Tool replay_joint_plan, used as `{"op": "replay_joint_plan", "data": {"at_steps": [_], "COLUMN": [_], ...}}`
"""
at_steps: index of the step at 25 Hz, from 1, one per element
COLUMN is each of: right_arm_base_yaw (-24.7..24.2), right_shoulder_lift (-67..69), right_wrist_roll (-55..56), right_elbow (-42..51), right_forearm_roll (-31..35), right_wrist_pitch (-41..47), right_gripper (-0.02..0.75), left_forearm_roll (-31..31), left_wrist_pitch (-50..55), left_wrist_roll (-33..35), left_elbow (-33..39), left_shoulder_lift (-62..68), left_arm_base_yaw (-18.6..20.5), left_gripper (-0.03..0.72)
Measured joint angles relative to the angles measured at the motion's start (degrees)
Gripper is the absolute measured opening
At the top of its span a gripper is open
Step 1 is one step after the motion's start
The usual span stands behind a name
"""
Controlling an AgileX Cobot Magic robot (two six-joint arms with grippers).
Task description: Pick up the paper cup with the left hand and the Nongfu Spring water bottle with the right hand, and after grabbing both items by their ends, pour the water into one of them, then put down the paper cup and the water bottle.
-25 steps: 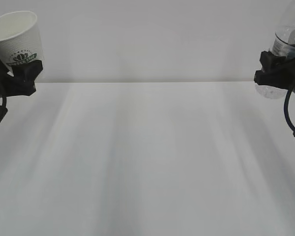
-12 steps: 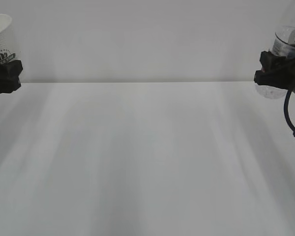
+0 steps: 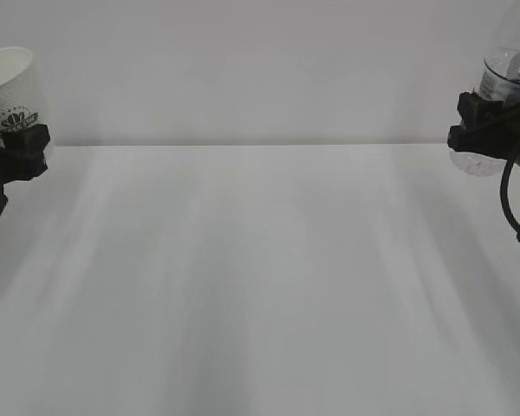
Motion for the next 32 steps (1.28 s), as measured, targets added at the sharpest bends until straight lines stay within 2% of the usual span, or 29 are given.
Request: {"op": "replay_joint_plan", "data": {"at_steps": [10,32], "right_arm_base_yaw": [0.0,0.0], "right_shoulder_lift": [0.0,0.0], "right_wrist_roll": [0.0,-0.09], "right_elbow": [0.0,0.0], "right_forearm_roll": [0.0,0.0], "right_wrist_pitch": [0.26,0.85], "right_gripper": [0.398,0.398], "left_forearm_roll": [-2.79,-3.02], "left_wrist_pitch": [-6.8,-7.18], "left_wrist_roll": [0.0,0.05], "left_elbow": [-0.36,-13.45], "left_shoulder_lift": [9.02,21.0], "left_arm_base_yaw": [0.0,0.65], "left_gripper": [0.463,0.459]}}
